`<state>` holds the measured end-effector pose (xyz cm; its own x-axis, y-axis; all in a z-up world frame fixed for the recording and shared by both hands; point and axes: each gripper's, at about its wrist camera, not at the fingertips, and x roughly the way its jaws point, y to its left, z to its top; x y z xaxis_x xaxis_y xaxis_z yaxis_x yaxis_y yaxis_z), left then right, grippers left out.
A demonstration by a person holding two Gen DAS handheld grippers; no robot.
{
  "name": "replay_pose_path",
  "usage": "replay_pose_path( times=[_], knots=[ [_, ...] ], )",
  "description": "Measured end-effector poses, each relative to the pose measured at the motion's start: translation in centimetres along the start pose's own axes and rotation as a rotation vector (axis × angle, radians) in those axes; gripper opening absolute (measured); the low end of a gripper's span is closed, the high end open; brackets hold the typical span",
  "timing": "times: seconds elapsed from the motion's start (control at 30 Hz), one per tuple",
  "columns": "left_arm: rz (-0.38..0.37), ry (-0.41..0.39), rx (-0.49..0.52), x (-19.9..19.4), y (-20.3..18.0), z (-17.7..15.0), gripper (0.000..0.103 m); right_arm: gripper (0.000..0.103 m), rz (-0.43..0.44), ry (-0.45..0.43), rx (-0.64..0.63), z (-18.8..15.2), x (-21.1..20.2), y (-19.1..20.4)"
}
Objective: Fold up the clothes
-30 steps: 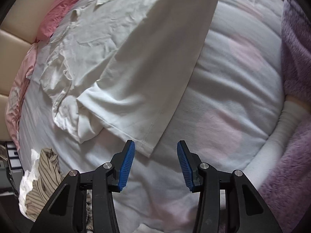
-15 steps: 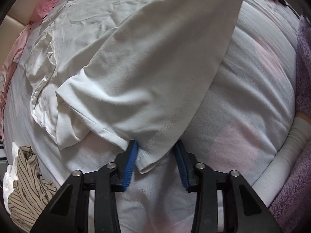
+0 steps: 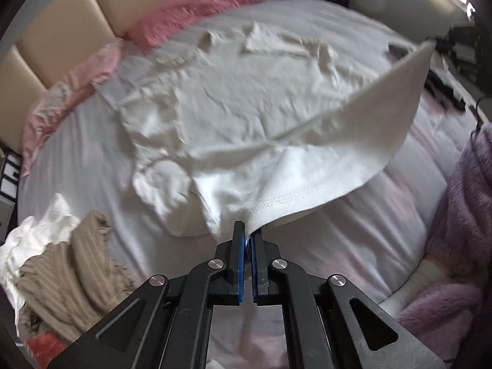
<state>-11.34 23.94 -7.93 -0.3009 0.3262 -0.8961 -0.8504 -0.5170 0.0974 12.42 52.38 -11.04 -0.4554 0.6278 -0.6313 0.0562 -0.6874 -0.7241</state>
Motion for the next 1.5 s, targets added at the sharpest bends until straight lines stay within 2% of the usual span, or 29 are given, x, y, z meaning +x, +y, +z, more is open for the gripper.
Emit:
replay_pose_path(
  times=[0.1,0.33,0.6,0.87,0.97,1.13,1.27,1.5],
  knots=[
    [0.018,-0.091,-0.047,-4.6,1.2,-0.4,0.003,0.004,-0.011,-0.021,-0.003,0.1,-1.6,-0.2],
    [0.096,-0.22,-0.074,-12.8,0.8,-2.5,0.003,0.004,-0.065,-0.075,0.009,0.1,-6.1,-1.0],
    [0.141,-0.335,-0.079,-19.3,-0.9,-4.8,0.003,0.003,-0.142,-0.128,0.034,-0.1,-11.2,-2.1],
    [0.119,-0.423,-0.103,-24.9,-2.2,-7.6,0.003,0.003,-0.194,-0.156,0.061,-1.5,-16.4,-3.3],
    [0.114,-0.404,-0.101,-24.8,-2.6,-8.0,0.003,0.003,-0.188,-0.158,0.056,-1.8,-17.4,-3.2],
    [0.135,-0.335,-0.121,-21.4,-1.1,-6.7,0.003,0.003,-0.165,-0.144,0.04,-0.9,-15.7,-2.4],
    [0.146,-0.309,-0.161,-18.6,1.8,-4.5,0.003,0.004,-0.143,-0.118,0.052,0.7,-12.5,-3.1],
    [0.157,-0.227,-0.202,-11.4,8.3,1.7,0.003,0.004,-0.087,-0.069,0.084,6.0,-3.6,-6.5]
  ],
)
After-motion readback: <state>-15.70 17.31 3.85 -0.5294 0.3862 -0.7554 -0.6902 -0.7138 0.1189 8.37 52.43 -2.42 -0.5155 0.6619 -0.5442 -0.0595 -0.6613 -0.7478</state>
